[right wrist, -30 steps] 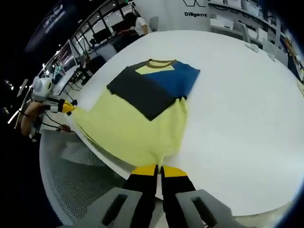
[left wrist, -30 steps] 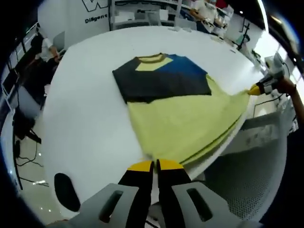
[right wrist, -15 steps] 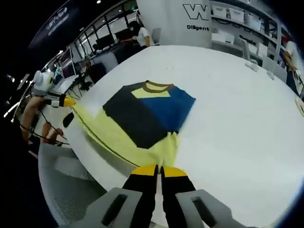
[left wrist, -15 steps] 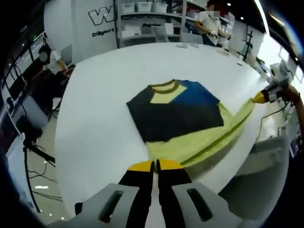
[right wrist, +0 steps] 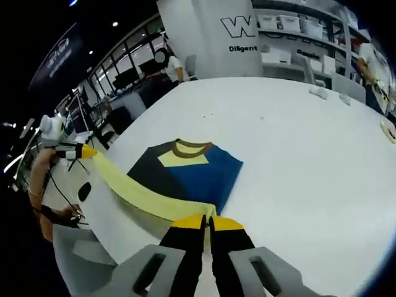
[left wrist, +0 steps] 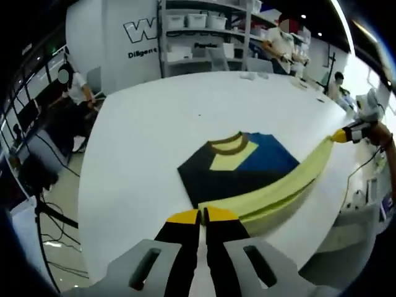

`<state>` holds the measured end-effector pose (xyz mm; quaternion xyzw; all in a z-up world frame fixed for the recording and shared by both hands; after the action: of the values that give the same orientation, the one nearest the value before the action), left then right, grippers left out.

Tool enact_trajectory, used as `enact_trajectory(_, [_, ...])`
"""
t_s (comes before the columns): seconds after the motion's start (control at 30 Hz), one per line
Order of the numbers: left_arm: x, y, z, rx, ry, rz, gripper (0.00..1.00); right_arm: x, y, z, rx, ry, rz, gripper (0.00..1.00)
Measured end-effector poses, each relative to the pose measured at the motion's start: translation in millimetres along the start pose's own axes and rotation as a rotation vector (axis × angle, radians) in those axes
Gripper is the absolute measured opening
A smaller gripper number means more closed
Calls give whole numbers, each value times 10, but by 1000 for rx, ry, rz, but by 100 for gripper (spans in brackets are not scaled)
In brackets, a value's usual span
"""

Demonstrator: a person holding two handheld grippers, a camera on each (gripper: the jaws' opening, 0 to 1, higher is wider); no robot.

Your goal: Fold the garment on the visible template until the final outline fits inside the template.

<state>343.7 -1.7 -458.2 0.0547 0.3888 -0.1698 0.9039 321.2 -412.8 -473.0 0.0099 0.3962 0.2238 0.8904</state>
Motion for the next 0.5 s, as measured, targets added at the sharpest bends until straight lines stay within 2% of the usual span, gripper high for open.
enact_trajectory(0.2, [109, 38, 159, 3, -2, 10, 0, 121, -69, 188, 25, -41, -5, 0])
enact_trajectory(0.5, [323, 219, 327, -89, -24, 29, 0, 292, -174, 390, 73, -54, -20, 0])
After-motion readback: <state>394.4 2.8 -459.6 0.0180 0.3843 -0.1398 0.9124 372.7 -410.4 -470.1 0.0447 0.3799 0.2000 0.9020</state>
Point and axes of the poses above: the point that each gripper's makers call its tool centre point, and the gripper's own axes: x roughly forward along the fingers, y roughly to its left, z roughly out of its top, the point moved 9 cm from there along -x, roughly backward along the fingers, and after that the axes turned 3 degrees about -x, right-handed, at the moved point
